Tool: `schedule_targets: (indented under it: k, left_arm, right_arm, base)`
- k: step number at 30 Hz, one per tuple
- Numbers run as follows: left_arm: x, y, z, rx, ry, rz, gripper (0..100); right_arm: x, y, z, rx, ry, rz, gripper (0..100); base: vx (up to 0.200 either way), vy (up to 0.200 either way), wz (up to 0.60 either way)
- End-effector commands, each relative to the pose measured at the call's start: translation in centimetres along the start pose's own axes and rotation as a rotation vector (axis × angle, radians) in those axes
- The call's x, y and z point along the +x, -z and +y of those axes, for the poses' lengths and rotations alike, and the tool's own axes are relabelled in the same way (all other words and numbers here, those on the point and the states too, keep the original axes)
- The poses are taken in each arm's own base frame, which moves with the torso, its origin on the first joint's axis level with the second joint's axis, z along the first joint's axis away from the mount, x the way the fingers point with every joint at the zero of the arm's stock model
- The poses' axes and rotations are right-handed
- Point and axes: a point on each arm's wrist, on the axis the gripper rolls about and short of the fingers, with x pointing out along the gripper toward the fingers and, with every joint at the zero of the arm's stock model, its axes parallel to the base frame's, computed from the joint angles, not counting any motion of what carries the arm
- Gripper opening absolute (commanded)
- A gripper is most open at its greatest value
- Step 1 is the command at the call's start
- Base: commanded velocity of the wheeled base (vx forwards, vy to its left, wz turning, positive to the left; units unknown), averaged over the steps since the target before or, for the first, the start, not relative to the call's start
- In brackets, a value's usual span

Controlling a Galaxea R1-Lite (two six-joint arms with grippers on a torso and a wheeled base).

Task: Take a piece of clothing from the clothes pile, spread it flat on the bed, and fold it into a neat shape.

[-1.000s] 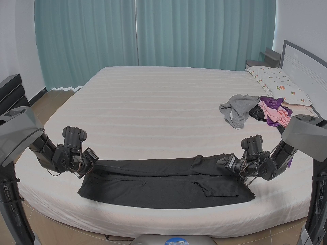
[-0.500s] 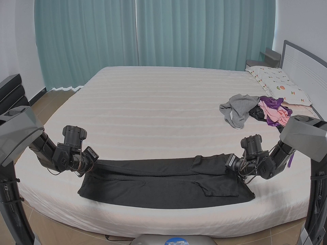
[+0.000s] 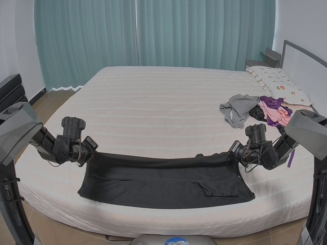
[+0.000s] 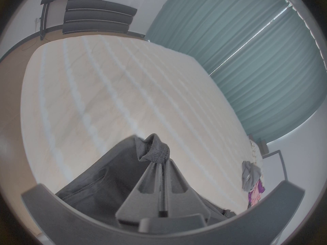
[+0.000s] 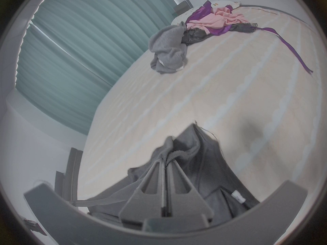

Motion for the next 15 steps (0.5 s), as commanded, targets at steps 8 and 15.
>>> schedule_targets:
  k: [8, 15]
  left_arm:
    - [3.1, -3.6, -2.4, -0.083, 0.096, -0.091, 0]
    - [4.1, -2.9, -1.8, -0.079, 0.071, -0.071, 0]
  right_arm:
    - [3.1, -2.8, 2.8, 0.086, -0.081, -0.167, 0]
    - [3.0, -2.6, 2.5, 0.085, -0.071, -0.161, 0]
  base:
    - [0.0, 0.0, 0.0]
    - [0.0, 0.0, 0.0]
